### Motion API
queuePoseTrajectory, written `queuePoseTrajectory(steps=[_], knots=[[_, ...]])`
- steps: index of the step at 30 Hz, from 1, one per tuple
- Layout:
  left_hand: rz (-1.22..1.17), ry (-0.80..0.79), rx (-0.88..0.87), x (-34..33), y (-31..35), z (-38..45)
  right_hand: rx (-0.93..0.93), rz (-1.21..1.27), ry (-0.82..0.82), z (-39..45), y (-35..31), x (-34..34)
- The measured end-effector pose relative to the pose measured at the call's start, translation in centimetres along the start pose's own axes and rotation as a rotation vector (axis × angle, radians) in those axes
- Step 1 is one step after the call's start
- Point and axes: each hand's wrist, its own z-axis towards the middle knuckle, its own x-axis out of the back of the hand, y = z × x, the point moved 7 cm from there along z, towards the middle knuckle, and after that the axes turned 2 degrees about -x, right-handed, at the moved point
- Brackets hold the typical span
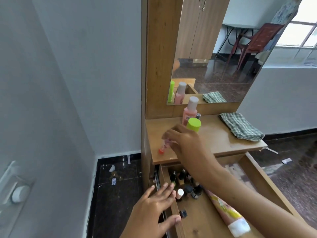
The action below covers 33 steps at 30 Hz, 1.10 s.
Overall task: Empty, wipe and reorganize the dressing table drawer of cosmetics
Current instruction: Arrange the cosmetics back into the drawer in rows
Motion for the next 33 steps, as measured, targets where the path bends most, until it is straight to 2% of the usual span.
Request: queuePoseTrajectory(steps=[2,5,11,20,33], knots=[[-0.01,0.041,0.033,0.7,0.3,-0.4,0.006,0.091,0.023,-3.1,0.5,1.5],[-0.023,0.077,0.055,0.8,0.3,-0.6,-0.083,0.163,0.012,-7.3,2.7,2.4],[-0.044,0.104,0.064,1.2,0.8,-0.8,-0.267,0.128,-0.158,-12.2,6.6,-0.9],[-0.057,0.118,0.059,1.1,0.7,-0.7,-0.23,0.067,-0.305,-13.3,6.2,-5.0],[-0.056,0.113,0.07,0.7,0.5,-0.6,-0.243,0.082,-0.37,-13.8,5.8,-6.6]])
